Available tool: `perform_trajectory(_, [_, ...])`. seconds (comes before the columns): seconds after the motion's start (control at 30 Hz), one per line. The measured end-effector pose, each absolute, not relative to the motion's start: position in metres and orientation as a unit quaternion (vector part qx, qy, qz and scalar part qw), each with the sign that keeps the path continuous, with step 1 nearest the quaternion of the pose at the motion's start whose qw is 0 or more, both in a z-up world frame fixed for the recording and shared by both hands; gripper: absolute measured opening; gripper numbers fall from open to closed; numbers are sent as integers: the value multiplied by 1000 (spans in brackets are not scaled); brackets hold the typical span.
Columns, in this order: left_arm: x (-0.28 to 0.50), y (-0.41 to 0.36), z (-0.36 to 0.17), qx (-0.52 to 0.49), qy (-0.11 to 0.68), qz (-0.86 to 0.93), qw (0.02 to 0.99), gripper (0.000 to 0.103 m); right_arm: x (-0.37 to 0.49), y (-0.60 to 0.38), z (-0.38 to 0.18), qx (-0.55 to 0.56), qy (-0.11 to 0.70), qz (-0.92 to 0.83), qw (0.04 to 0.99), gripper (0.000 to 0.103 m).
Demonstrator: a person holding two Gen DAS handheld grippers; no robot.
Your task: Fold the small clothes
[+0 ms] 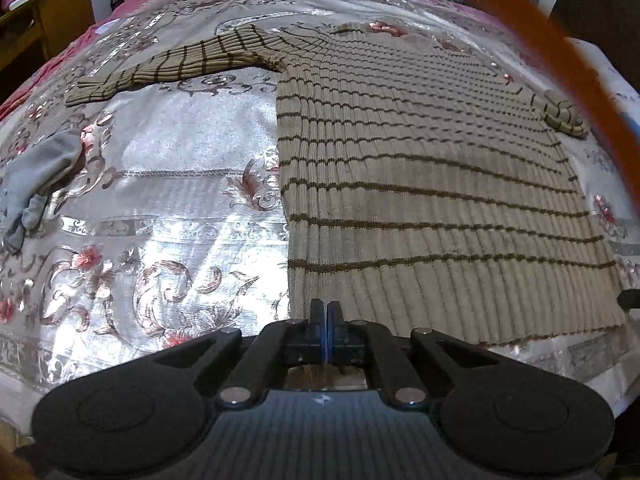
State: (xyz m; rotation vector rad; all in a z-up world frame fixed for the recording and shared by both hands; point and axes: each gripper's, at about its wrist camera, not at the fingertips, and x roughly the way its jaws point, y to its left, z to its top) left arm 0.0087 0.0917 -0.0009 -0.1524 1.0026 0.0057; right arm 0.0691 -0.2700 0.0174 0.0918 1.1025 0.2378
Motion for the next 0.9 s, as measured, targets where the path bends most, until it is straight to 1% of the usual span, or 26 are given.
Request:
perform_trajectory(0.07, [10, 93, 4, -92, 478, 0, 874, 12, 70, -273, 18, 64, 526, 115, 841, 12])
perform_trajectory(0.13, [12, 93, 10, -105, 473, -3, 875, 13, 70, -275, 19, 74, 525, 117, 840, 12])
perform_trajectory(0.23, [20, 83, 19, -95, 464, -13, 881, 14, 70, -276, 29, 66, 510, 115, 850, 12])
perform_trajectory(0.37, [39, 65, 24, -90, 450, -39, 887, 22, 80, -277, 41, 70, 484, 114, 865, 13])
perform_trajectory(0.47, [57, 46, 23, -80, 447, -64, 889, 25, 91, -272, 41, 73, 476, 116, 869, 12])
perform_trajectory(0.6, [75, 25, 15, -61, 457, -88, 883, 27, 104, -258, 32, 69, 485, 134, 862, 13])
perform_trajectory(0.7, [84, 14, 5, -43, 476, -98, 873, 34, 112, -252, 28, 59, 491, 137, 858, 13])
perform_trajectory(0.8, [88, 12, -6, -50, 492, -105, 862, 35, 118, -255, 28, 57, 495, 131, 857, 13])
perform_trajectory(0.9, [87, 14, -5, -56, 492, -107, 862, 36, 123, -262, 29, 58, 499, 127, 855, 13])
